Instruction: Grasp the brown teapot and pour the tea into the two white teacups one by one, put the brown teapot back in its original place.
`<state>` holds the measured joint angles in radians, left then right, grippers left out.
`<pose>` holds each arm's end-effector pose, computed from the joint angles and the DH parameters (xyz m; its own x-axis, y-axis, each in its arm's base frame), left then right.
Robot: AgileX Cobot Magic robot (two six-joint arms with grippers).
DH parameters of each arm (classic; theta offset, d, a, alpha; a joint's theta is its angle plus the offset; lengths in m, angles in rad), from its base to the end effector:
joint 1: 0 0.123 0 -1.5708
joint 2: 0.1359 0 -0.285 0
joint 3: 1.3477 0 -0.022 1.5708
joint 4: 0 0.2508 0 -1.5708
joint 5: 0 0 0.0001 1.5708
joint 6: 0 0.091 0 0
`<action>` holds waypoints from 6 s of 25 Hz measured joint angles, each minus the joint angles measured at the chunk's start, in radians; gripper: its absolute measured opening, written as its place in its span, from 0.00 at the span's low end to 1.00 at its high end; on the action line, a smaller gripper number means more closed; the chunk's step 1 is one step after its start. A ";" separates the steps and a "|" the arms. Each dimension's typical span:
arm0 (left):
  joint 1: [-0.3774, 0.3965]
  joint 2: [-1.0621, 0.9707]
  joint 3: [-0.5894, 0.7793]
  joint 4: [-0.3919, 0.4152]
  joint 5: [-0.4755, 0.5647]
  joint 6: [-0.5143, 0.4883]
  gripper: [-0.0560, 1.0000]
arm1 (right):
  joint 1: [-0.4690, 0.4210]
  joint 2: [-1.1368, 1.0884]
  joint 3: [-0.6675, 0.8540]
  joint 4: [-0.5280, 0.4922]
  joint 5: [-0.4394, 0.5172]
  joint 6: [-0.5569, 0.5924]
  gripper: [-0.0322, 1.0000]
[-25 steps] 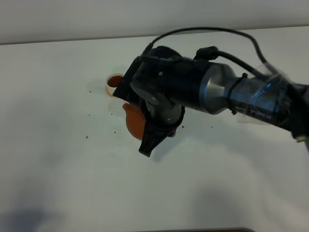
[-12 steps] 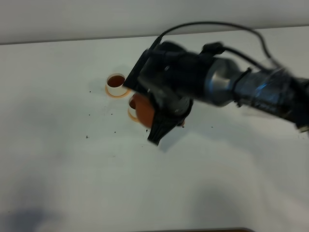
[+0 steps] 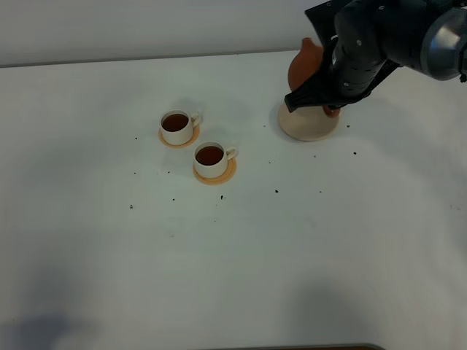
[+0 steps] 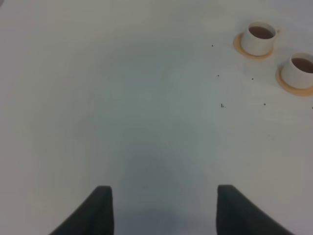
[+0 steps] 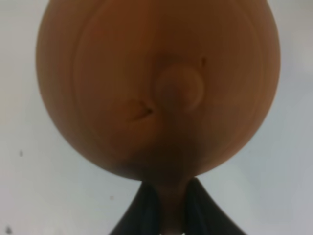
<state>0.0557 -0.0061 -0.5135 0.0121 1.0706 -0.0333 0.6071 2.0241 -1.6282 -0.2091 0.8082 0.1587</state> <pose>-0.0078 0.0005 0.2802 -0.4447 -0.0523 -0.8942 -0.0774 0.9968 -0.0198 0.3727 0.2422 0.2242 -0.7408 -0.4987 -0.4501 -0.4991 0.8570 -0.1283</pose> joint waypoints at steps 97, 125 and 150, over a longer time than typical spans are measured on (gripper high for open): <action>0.000 0.000 0.000 0.000 0.000 0.000 0.50 | -0.065 -0.948 0.987 0.398 0.299 -0.350 0.35; 0.000 0.000 0.000 0.000 0.000 0.000 0.50 | -0.138 -1.474 1.109 0.323 0.302 -0.353 0.35; 0.000 0.000 0.000 0.000 0.000 0.000 0.50 | -0.602 -1.918 1.115 0.324 0.305 -0.349 0.35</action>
<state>0.0557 -0.0061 -0.5135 0.0121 1.0706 -0.0333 0.0053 0.1066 -0.5130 0.1150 1.1134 -0.1908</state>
